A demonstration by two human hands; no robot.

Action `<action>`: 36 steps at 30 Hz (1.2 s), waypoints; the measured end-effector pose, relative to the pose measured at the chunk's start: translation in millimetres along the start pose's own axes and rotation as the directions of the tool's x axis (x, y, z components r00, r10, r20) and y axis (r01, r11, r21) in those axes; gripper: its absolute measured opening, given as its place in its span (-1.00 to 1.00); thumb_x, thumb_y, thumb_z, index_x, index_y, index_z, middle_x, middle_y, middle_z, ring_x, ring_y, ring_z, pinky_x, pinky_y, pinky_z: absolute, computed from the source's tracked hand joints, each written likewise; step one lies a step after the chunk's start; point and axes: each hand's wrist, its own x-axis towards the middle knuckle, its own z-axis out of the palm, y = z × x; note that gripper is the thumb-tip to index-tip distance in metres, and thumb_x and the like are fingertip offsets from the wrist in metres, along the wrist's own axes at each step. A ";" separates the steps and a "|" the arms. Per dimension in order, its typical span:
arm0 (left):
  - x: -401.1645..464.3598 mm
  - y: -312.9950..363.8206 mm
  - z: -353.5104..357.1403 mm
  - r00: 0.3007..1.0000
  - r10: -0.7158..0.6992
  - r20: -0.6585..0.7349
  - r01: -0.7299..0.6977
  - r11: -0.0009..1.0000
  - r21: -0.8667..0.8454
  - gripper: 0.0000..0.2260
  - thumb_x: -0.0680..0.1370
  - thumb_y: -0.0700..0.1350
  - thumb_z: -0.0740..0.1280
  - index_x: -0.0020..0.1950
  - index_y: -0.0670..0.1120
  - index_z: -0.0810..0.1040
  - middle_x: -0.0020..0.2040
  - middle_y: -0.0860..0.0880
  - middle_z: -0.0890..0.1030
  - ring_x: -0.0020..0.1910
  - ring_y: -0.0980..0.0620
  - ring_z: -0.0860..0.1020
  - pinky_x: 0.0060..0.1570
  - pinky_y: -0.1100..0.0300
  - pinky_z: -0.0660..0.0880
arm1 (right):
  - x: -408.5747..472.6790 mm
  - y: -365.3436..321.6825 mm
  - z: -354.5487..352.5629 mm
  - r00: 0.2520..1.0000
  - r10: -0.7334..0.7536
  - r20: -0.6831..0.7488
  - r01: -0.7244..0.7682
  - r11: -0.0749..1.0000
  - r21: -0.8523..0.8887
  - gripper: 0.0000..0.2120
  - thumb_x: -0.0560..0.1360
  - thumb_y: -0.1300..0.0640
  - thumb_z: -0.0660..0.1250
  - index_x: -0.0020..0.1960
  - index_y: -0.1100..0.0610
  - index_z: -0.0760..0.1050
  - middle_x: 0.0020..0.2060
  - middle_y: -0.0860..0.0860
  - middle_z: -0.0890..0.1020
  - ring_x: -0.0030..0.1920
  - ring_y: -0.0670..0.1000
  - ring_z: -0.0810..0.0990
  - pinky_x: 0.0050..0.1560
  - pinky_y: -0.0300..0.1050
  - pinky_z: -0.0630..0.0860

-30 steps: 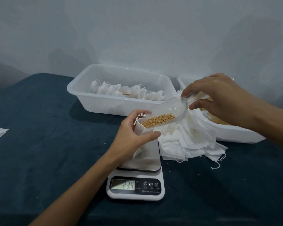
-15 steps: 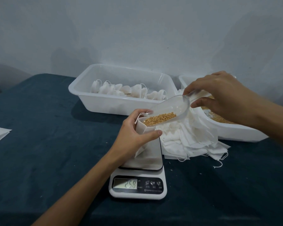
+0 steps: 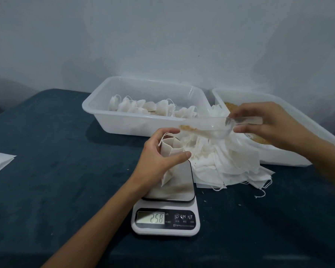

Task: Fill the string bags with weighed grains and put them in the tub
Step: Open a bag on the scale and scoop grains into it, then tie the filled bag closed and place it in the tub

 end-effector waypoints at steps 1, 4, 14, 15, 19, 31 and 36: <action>0.4 0.1 -0.3 1.000 -0.001 -0.003 0.001 1.000 0.002 -0.54 0.43 -0.23 0.62 0.26 0.05 0.59 -0.03 0.01 0.66 -0.08 0.09 0.64 -0.04 0.25 0.58 | 0.7 9.3 -2.9 0.999 0.037 -0.024 -0.035 0.997 0.068 -0.78 0.45 0.28 0.52 0.07 0.10 0.66 -0.04 -0.08 0.72 0.03 -0.18 0.67 0.11 -0.25 0.54; 0.3 0.5 -0.6 1.000 -0.004 -0.004 0.004 1.000 0.016 -0.52 0.39 -0.15 0.64 0.25 0.08 0.60 -0.02 0.00 0.64 -0.09 0.09 0.64 -0.06 0.26 0.58 | 4.0 48.7 -14.3 0.979 0.157 -0.128 -0.132 0.973 0.190 -0.77 0.43 0.32 0.52 0.05 0.12 0.64 -0.03 -0.05 0.72 0.02 -0.21 0.68 0.08 -0.34 0.57; -0.1 -0.9 -2.0 0.999 0.011 -0.030 -0.008 0.997 0.081 -0.52 0.32 0.03 0.61 0.22 0.19 0.61 0.02 0.01 0.69 -0.07 0.03 0.68 -0.08 0.27 0.60 | 5.2 182.2 -17.3 0.722 0.623 -0.303 -0.686 0.702 -0.191 -0.68 0.47 0.19 0.53 0.12 0.36 0.60 0.10 0.23 0.67 0.09 0.23 0.61 0.11 0.01 0.47; 0.0 -0.7 -1.6 1.000 0.012 -0.029 -0.009 0.996 0.084 -0.51 0.31 0.05 0.61 0.21 0.20 0.61 0.01 0.01 0.69 -0.07 0.03 0.68 -0.09 0.26 0.60 | 6.2 185.1 -14.7 0.710 0.653 -0.265 -0.704 0.678 -0.214 -0.72 0.46 0.20 0.53 0.10 0.33 0.62 0.07 0.20 0.68 0.04 0.18 0.60 0.04 -0.04 0.45; 0.9 -1.2 0.0 1.000 0.020 -0.023 -0.018 0.996 0.084 -0.50 0.29 0.04 0.61 0.21 0.19 0.61 0.02 -0.02 0.70 -0.05 0.02 0.68 -0.10 0.25 0.61 | 12.4 186.2 -11.4 0.670 0.727 -0.150 -0.727 0.602 -0.329 -0.74 0.43 0.18 0.57 0.04 0.25 0.61 0.01 0.16 0.67 -0.02 0.11 0.56 -0.05 -0.07 0.45; 1.8 -2.8 3.1 1.000 0.008 -0.009 -0.008 0.997 0.083 -0.51 0.30 0.00 0.61 0.20 0.21 0.60 0.07 -0.09 0.67 0.00 -0.10 0.67 -0.02 0.13 0.63 | 3.9 71.8 28.1 0.911 0.169 -0.376 -0.290 0.911 -0.294 -0.87 0.58 0.09 0.39 0.10 0.09 0.59 -0.08 -0.08 0.64 -0.04 -0.11 0.60 0.02 -0.24 0.48; 1.1 -3.5 0.4 1.000 0.007 0.020 -0.009 0.994 0.112 -0.46 0.39 -0.15 0.60 0.30 0.12 0.54 0.14 -0.15 0.64 0.05 -0.18 0.67 0.03 0.05 0.66 | -17.1 -38.9 95.3 0.995 0.066 -0.079 -0.036 0.944 0.328 -0.70 0.50 -0.29 0.33 0.01 -0.12 0.67 -0.12 -0.19 0.70 -0.10 -0.11 0.66 -0.09 -0.27 0.56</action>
